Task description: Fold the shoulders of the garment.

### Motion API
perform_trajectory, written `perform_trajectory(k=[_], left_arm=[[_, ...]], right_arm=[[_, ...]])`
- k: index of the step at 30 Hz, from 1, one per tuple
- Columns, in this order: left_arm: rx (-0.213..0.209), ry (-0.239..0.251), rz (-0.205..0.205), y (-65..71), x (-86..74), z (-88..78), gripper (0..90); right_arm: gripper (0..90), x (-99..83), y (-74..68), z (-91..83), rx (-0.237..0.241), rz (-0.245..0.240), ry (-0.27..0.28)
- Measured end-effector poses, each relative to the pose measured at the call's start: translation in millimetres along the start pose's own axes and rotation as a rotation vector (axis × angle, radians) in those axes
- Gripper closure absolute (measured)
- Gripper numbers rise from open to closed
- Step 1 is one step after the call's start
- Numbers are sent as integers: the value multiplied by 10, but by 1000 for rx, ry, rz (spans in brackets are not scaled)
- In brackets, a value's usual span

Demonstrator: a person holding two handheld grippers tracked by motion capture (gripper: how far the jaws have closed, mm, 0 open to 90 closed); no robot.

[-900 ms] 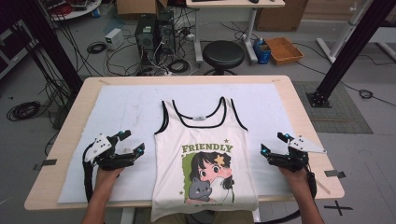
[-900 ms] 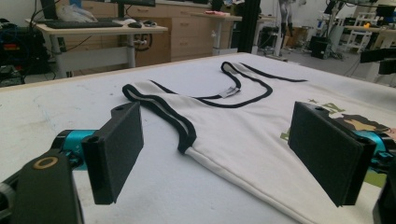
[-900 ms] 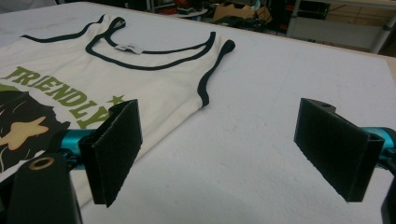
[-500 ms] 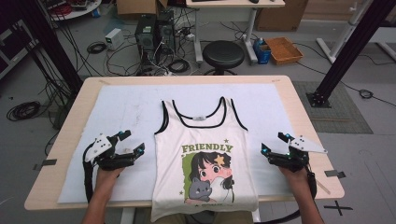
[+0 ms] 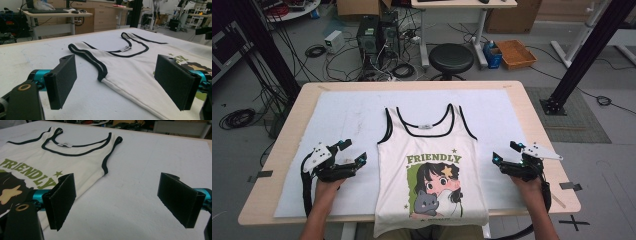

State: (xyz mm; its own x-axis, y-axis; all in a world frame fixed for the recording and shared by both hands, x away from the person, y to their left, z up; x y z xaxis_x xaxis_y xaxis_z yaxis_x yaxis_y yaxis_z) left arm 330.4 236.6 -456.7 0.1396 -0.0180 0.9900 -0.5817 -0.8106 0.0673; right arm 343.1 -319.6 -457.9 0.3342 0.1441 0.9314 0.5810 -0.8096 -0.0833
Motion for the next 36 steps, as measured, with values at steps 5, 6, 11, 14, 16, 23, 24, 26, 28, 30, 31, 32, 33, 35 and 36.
perform_trajectory(k=[5, 6, 11, 14, 16, 23, 24, 26, 28, 30, 31, 32, 33, 35, 36], left_arm=[[7, 0, -10, -2, 0, 0, 181], [7, -2, -9, -4, 0, 1, 181], [10, -3, -14, -5, 1, 2, 181], [12, -3, -15, -6, 0, 2, 181], [13, -4, -16, -7, 0, 3, 181], [18, -9, -20, -17, 2, 7, 181], [18, -9, -20, -17, 2, 7, 181], [19, -10, -23, -14, 1, 10, 181], [19, -12, -25, -16, 2, 13, 181], [23, -13, -26, -21, 2, 13, 181], [22, -14, -31, -25, 2, 13, 181], [22, -14, -31, -25, 2, 13, 181], [27, -14, -37, -26, 3, 15, 181], [35, -21, -40, -27, 3, 18, 191], [34, -22, -39, -30, 4, 23, 191]], right_arm=[[147, 133, 32, 1, 34, 86, 19], [146, 166, 31, 10, 36, 87, 16], [147, 562, -34, 139, 71, 62, 33], [147, 732, -66, 224, 84, 35, 21], [147, 967, -95, 384, 104, 8, 2], [153, 1320, -98, 880, 114, 15, -83], [153, 1338, -92, 943, 114, 22, -95], [153, 1366, -69, 1137, 97, 46, -141], [153, 1355, -54, 1305, 83, 61, -175], [153, 1338, -46, 1390, 69, 68, -200], [153, 1294, -22, 1573, 54, 87, -251], [153, 1294, -22, 1573, 54, 87, -251], [167, 1259, 6, 1698, 31, 102, -285], [221, 1198, 62, 1813, -8, 99, -312], [241, 1162, 94, 1866, -34, 101, -338]])
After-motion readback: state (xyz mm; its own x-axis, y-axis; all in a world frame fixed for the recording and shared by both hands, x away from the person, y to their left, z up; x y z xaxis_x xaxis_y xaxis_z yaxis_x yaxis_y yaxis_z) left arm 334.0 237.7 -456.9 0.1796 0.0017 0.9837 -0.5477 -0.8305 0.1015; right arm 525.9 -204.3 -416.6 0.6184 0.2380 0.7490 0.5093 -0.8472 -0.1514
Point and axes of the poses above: each handheld gripper's, and its own axes: z roughly forward along the jaws, x roughly out of its top, y roughly to its right, the point moved 3 cm from there along z, roughly forward along the jaws, and after that the axes turned 5 degrees about x, right-handed, at the moved point
